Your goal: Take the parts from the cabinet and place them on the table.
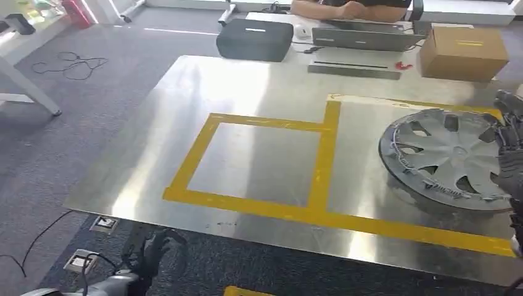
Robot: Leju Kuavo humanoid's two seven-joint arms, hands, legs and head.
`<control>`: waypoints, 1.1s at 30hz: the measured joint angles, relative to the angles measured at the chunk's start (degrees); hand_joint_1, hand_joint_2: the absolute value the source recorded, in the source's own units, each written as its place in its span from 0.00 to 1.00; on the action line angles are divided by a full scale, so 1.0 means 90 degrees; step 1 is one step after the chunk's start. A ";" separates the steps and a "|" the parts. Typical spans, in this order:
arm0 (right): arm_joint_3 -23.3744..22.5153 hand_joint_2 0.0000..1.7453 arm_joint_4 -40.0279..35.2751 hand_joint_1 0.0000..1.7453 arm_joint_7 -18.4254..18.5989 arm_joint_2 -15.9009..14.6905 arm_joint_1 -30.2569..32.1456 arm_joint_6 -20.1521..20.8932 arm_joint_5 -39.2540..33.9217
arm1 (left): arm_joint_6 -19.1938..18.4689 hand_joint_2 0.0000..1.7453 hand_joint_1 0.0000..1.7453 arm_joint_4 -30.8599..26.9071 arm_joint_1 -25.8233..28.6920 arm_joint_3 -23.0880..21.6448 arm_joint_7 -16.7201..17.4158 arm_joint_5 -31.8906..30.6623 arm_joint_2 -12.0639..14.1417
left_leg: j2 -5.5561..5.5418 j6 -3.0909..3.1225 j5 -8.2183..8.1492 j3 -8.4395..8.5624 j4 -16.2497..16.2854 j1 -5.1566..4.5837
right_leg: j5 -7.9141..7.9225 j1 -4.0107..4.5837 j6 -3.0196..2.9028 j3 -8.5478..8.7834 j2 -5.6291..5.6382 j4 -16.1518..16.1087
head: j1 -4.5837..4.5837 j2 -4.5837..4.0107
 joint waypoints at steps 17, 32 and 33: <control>0.0087 0.00 -0.0421 0.00 -0.0217 0.0070 0.0569 -0.0463 0.0262 | 0.0170 0.00 0.00 -0.0002 -0.0011 0.0000 0.0083 -0.0034 -0.0051 | -0.0002 0.0051 -0.0055 0.0010 0.0036 -0.0035 | -0.0013 -0.0014 0.0026 0.0033 -0.0007 -0.0009 | -0.0003 0.0000; 0.0165 0.00 -0.0530 0.00 -0.0097 0.0095 0.0677 -0.0951 0.0680 | 0.0221 0.00 0.00 -0.0005 0.0037 0.0000 0.0075 0.0049 -0.0134 | 0.0025 0.0100 -0.0026 0.0184 -0.0063 0.0135 | -0.0501 -0.0147 0.0333 -0.0033 -0.0023 0.0898 | 0.0063 0.0000; 0.0165 0.00 -0.0547 0.00 -0.0088 0.0095 0.0678 -0.0961 0.0702 | 0.0223 0.00 0.00 -0.0005 0.0029 0.0000 0.0075 0.0049 -0.0131 | 0.0024 0.0054 -0.0040 0.0180 -0.0022 0.0155 | -0.0299 -0.0187 0.0372 0.0337 -0.0036 0.0262 | 0.0065 0.0000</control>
